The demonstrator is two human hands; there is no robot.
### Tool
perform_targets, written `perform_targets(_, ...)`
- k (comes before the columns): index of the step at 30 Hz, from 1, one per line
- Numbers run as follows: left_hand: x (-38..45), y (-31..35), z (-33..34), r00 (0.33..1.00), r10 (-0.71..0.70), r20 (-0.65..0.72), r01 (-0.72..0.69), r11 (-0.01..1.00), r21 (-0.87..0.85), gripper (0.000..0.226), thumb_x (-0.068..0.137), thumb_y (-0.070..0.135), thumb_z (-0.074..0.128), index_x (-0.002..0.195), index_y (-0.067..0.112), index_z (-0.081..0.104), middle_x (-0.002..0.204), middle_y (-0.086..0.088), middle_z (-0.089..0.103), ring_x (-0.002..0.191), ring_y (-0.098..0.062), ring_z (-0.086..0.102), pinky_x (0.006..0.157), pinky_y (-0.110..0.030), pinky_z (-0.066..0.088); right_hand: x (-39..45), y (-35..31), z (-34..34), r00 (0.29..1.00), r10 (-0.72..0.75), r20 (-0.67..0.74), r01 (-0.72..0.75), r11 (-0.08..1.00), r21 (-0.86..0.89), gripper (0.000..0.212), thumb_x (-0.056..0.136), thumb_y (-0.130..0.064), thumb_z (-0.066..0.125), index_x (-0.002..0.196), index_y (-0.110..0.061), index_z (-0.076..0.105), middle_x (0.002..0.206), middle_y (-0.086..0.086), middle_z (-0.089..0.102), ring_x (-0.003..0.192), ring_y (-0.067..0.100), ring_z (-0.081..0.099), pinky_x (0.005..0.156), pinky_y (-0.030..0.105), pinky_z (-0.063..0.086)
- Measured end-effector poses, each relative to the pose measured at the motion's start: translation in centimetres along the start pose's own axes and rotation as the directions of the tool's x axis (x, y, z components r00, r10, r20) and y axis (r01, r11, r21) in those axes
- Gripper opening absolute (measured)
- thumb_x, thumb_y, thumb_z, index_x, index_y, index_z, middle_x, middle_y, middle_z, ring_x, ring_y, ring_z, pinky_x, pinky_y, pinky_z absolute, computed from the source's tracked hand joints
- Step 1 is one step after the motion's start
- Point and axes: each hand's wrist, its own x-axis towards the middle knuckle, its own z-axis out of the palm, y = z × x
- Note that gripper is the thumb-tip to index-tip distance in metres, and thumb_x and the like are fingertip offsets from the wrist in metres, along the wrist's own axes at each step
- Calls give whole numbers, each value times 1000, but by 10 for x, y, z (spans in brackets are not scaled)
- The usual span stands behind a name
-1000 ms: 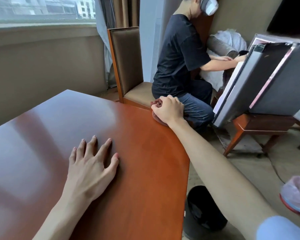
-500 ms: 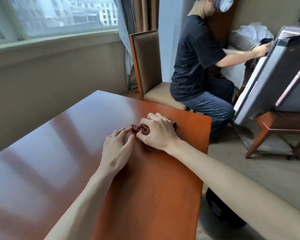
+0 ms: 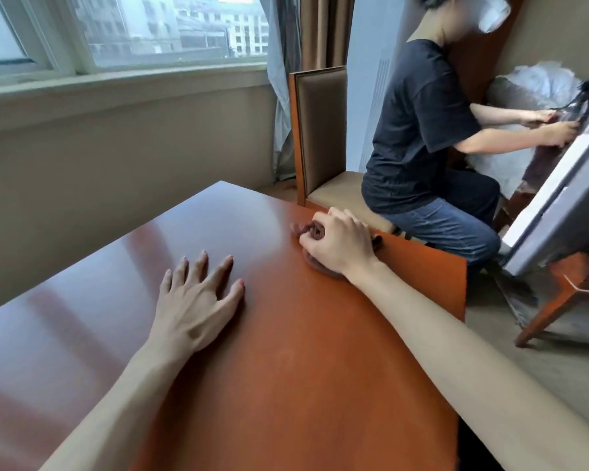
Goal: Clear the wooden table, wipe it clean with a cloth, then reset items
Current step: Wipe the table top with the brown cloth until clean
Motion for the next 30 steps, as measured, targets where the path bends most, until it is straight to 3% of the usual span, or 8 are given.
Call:
perform_targets(5, 1, -1, 4, 1000, -10, -30, 11, 1000, 14, 75, 82, 77, 2, 155, 56, 8, 169, 9, 1, 155, -18, -9, 125, -39, -4, 110, -15, 58, 994, 107, -33, -107, 994, 4, 39, 89, -54, 56, 104, -23, 73, 109, 8, 67, 108, 34, 59, 89, 44, 49)
perform_targets(10, 2, 0, 3, 999, -31, -38, 32, 999, 27, 73, 82, 77, 1, 153, 59, 6, 168, 13, -1, 154, -15, -11, 125, -37, -5, 153, -58, 91, 998, 66, -17, -66, 998, -7, 37, 87, -53, 58, 104, -24, 74, 111, 8, 67, 110, 34, 58, 88, 42, 44)
perform_targets(13, 0, 1, -1, 999, -34, -27, 34, 999, 21, 75, 82, 77, 2, 154, 57, 10, 169, 10, 2, 155, -16, -8, 125, -38, -5, 122, -74, 79, 1000, -6, 2, 5, 999, 36, 34, 85, -52, 59, 98, -24, 73, 104, 6, 65, 104, 33, 59, 84, 40, 43)
perform_targets(18, -3, 2, -2, 1000, -27, -8, 27, 1000, -8, 67, 91, 68, 12, 156, 51, 17, 169, 4, 9, 155, -21, -1, 126, -42, -1, 1, -83, 23, 987, -157, 40, 152, 982, 110, 33, 82, -55, 56, 93, -28, 73, 97, -2, 67, 96, 25, 59, 77, 33, 38)
perform_targets(22, -6, 3, -3, 1000, -10, -3, 10, 1000, -11, 55, 103, 55, 25, 157, 46, 22, 169, -1, 12, 155, -27, 4, 125, -44, 2, -106, -80, -28, 969, -245, 38, 234, 953, 191, 29, 81, -53, 55, 92, -32, 72, 94, -9, 63, 92, 19, 58, 85, 36, 48)
perform_targets(25, -6, 3, -4, 1000, 0, 4, 0, 1000, -2, 55, 102, 55, 27, 157, 44, 23, 169, -3, 13, 155, -28, 5, 125, -44, 2, -152, -61, -56, 943, -331, 40, 311, 915, 257, 23, 81, -49, 60, 92, -34, 73, 96, -13, 63, 93, 13, 58, 86, 30, 48)
perform_targets(28, -7, 2, -3, 1000, 12, 6, -12, 1000, -6, 56, 102, 57, 27, 157, 44, 24, 169, -3, 13, 155, -28, 4, 125, -44, 2, -140, -33, -63, 957, -287, 47, 264, 924, 278, 25, 80, -52, 59, 95, -37, 73, 98, -15, 66, 95, 7, 59, 81, 24, 48)
perform_targets(30, -6, 1, -1, 1000, 18, -5, -18, 1000, -12, 57, 102, 57, 27, 157, 44, 23, 169, -2, 13, 155, -27, 4, 125, -44, 2, -111, -11, -55, 979, -200, 32, 187, 952, 243, 28, 81, -54, 57, 96, -37, 73, 98, -14, 66, 96, 10, 60, 81, 29, 51)
